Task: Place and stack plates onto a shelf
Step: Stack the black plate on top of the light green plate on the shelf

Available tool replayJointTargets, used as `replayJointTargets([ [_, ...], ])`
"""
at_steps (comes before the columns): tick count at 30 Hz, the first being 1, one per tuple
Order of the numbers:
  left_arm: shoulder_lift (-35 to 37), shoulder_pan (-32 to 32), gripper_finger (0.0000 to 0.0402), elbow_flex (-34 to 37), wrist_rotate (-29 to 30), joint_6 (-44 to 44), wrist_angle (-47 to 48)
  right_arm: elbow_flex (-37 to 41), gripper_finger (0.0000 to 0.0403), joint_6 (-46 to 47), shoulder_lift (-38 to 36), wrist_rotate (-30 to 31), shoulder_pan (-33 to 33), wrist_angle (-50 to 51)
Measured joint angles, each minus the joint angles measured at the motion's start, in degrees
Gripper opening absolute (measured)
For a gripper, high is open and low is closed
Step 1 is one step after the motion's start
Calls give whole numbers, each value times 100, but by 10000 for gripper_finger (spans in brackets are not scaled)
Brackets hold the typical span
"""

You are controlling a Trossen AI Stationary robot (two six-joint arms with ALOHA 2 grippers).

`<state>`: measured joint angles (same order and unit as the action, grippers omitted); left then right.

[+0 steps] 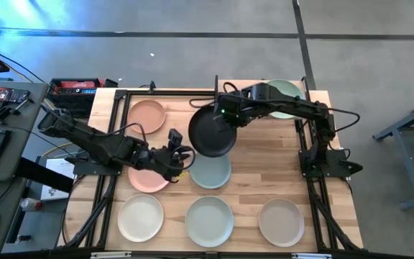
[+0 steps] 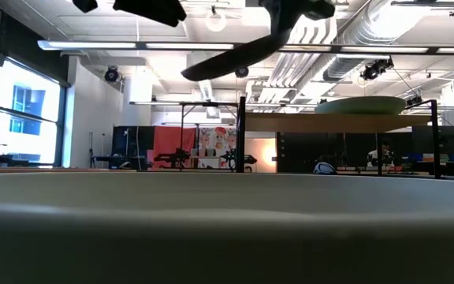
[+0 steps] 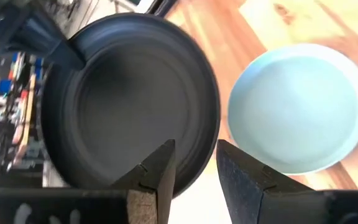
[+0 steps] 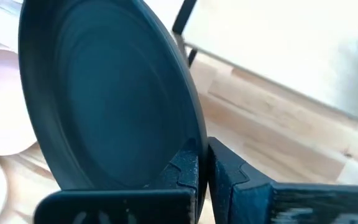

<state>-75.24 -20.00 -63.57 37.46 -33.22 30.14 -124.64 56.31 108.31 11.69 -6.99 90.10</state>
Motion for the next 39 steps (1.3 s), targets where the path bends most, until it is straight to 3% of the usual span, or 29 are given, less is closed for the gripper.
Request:
replayJointTargets([
  [10,29,406,106,0,406,518,147,0,1,-1476,-4,-128,-769,-6],
  [23,114,1482,106,8,440,823,602,0,0,-3198,-206,-622,-2024,-8],
  [33,114,2135,106,9,342,917,607,28,0,-3716,-841,-681,-2862,-21],
  [39,114,2264,106,8,335,919,606,1020,0,-3515,-1638,-661,-3346,-13],
])
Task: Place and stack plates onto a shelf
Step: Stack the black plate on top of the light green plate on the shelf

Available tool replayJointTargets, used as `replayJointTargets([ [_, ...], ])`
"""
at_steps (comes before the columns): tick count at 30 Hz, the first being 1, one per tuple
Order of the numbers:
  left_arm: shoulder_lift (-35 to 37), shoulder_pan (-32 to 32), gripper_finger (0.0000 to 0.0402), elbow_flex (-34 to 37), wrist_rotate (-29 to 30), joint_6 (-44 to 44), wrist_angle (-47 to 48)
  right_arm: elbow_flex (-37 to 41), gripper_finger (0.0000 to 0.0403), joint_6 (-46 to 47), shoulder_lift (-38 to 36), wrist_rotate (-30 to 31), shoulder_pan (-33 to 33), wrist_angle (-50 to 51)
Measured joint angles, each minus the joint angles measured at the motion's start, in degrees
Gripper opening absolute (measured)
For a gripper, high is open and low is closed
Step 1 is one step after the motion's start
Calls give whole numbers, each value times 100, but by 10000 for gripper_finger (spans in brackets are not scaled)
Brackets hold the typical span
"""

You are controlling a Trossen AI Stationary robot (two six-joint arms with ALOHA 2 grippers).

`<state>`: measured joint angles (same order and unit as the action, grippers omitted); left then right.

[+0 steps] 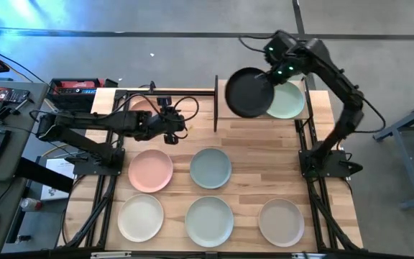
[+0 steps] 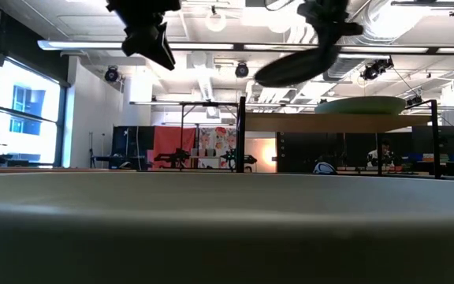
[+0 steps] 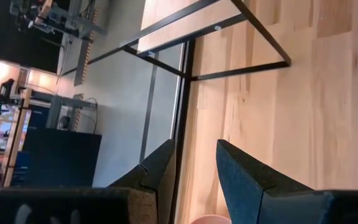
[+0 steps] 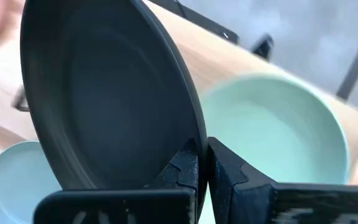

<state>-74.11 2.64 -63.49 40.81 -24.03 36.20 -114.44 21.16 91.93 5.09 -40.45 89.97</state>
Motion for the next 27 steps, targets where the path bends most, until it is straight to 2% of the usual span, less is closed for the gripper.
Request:
replayJointTargets([
  [8,0,13,106,1,-32,-2,-6,1970,0,892,-1662,-74,-592,-895],
  [16,0,13,106,1,-34,-1,-6,3536,0,2185,-3131,-171,-1198,-1556],
  [22,0,13,106,-1,-132,0,-8,4278,0,3085,-3846,-59,-1335,-1794],
  [27,0,13,106,-1,-280,4,-50,4608,0,3682,-4132,348,-1359,-1795],
])
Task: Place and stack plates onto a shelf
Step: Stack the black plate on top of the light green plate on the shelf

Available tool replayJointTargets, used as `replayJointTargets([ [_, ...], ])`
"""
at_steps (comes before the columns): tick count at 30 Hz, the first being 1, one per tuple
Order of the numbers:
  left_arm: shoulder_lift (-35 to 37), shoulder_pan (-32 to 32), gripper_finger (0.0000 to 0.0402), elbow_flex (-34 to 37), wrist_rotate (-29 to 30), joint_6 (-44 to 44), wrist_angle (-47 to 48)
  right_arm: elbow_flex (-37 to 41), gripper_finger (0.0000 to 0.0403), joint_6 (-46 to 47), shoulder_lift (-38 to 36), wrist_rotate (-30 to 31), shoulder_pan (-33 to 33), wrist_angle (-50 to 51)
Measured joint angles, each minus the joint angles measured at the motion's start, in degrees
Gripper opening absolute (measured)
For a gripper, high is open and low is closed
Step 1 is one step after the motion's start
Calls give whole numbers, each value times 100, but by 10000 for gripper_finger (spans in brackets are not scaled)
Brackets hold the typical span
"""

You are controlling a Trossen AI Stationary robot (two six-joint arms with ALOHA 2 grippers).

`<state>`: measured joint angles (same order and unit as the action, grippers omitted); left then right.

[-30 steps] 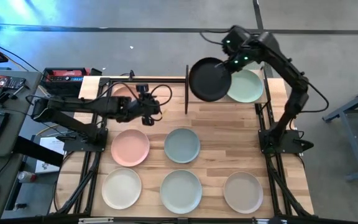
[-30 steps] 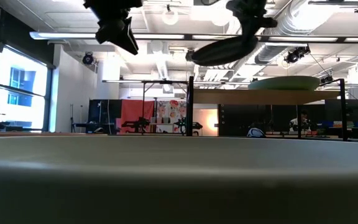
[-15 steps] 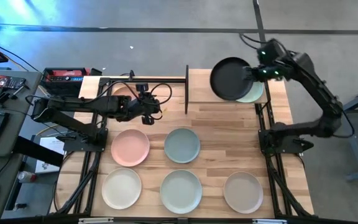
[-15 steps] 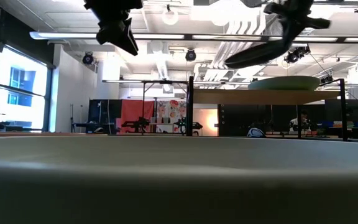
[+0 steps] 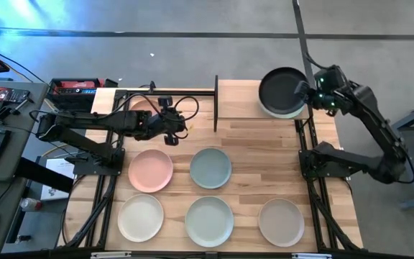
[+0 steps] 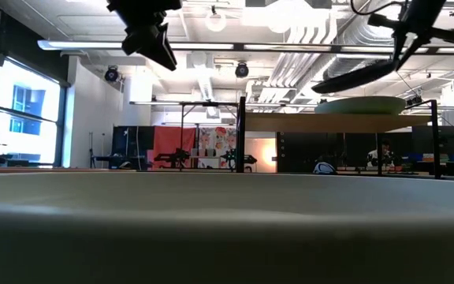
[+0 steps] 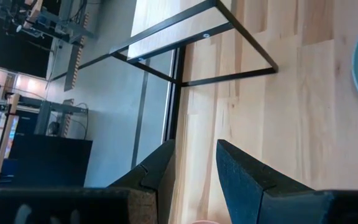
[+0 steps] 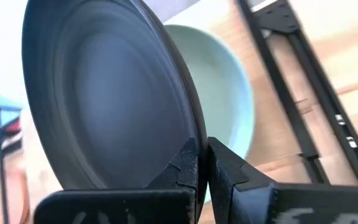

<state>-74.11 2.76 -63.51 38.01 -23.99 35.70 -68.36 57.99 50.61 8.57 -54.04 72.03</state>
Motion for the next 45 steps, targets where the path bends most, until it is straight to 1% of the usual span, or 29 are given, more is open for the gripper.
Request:
replayJointTargets([
  [2,0,0,106,0,-30,0,-3,56,0,99,0,103,0,-9],
  [9,0,0,106,0,-31,-5,-4,306,0,263,76,107,2,-286],
  [14,0,0,106,0,-32,-2,-4,471,0,355,122,108,2,-279],
  [28,0,0,106,0,-32,-8,-4,482,3,305,120,298,2,-291],
  [31,0,0,106,0,-32,-8,-4,482,17,236,120,296,2,-290],
  [38,0,0,106,0,-32,-10,-3,482,72,255,120,342,2,-293],
  [41,0,0,106,0,-32,-10,-2,482,84,209,100,337,2,-289],
  [45,-1,0,106,0,-32,-13,-2,398,91,118,4,334,2,-239],
])
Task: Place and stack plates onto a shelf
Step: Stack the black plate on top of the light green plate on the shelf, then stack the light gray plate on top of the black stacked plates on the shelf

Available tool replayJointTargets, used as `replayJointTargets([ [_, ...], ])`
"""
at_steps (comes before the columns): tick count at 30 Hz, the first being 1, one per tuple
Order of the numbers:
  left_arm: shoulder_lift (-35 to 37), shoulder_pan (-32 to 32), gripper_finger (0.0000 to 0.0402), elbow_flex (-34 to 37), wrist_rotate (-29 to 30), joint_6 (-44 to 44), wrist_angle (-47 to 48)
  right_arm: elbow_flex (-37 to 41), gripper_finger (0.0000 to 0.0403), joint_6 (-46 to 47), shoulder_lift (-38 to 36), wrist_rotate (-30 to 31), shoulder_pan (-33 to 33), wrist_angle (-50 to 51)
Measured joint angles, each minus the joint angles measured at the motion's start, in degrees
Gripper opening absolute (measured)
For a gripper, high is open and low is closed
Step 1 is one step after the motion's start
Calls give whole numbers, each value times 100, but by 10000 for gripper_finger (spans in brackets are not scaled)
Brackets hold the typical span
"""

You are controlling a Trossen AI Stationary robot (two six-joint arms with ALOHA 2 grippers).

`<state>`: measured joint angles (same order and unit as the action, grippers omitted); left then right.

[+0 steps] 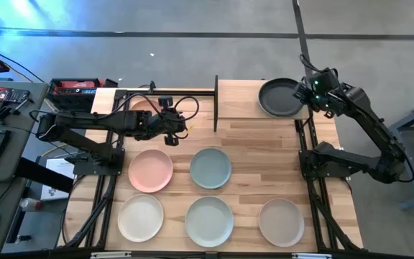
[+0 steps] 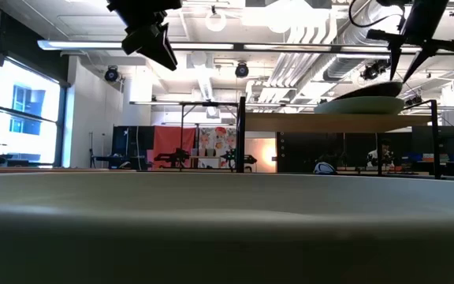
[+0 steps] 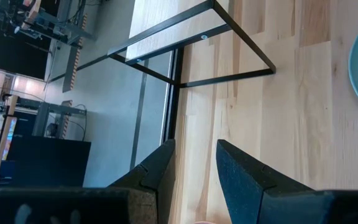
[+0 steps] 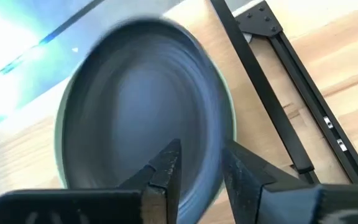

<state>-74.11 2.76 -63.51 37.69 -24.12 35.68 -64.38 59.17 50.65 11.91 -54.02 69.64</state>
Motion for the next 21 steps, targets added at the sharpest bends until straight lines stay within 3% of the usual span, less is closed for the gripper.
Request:
replayJointTargets([
  [7,-2,0,106,-2,0,0,0,-122,92,-71,-313,-117,0,-40],
  [13,-2,0,106,-2,-2,285,4,-122,92,-108,-309,-1006,48,-202],
  [16,0,0,106,-2,-3,582,10,-123,92,-91,-174,-1273,340,-260],
  [21,-2,0,106,-2,-23,754,11,-124,92,53,186,-1176,1233,-702],
])
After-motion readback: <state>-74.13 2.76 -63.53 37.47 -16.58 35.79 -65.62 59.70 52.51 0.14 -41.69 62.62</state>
